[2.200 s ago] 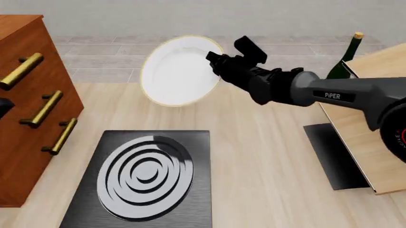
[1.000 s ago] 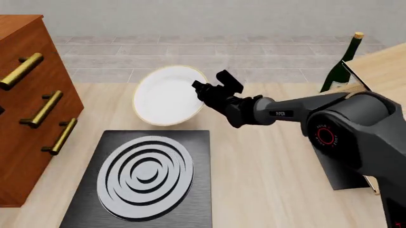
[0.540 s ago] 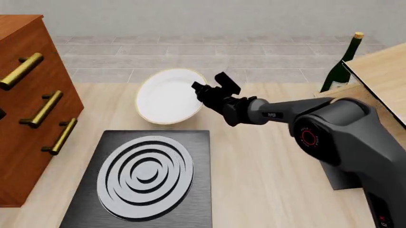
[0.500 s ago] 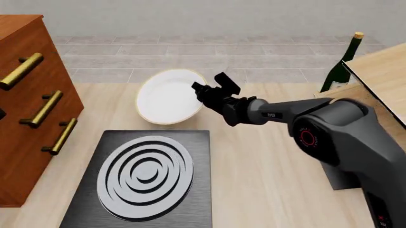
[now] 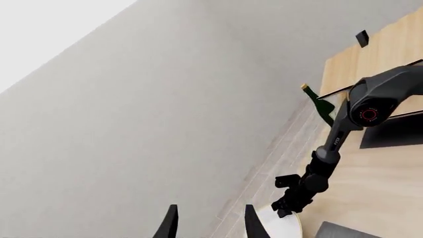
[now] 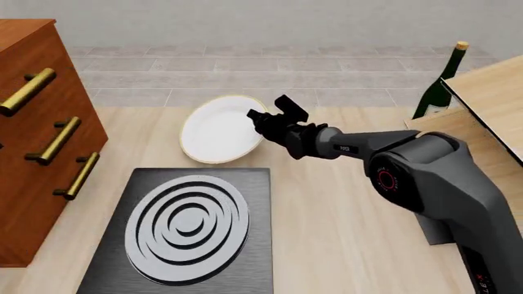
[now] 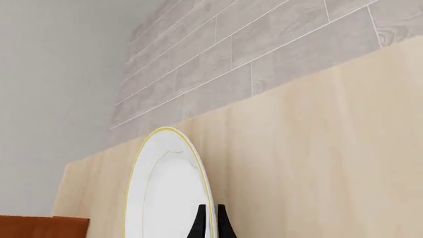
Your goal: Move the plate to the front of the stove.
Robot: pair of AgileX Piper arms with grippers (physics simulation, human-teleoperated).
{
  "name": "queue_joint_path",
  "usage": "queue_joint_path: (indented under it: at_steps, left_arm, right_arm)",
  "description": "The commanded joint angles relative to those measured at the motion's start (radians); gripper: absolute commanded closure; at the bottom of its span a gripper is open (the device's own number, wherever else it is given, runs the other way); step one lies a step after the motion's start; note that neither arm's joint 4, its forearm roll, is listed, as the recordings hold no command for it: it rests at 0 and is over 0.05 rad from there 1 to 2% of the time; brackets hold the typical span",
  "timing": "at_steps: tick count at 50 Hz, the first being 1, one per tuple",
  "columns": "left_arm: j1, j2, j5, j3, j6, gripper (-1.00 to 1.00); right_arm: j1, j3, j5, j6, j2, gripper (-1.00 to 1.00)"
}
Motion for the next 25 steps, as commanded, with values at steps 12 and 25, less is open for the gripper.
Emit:
queue_joint_path:
  at_steps: [12, 25]
  left_arm:
    - [0.010, -0.011, 0.006, 0.002, -0.013, -1.00]
    - [0.012, -0.014, 0.007, -0.002, -0.011, -1.00]
  right_arm:
    - [-0.009, -0.055, 0.032, -0.006, 0.040, 1.00]
    - [-0.001, -0.053, 0.035, -0.006, 0.038, -1.00]
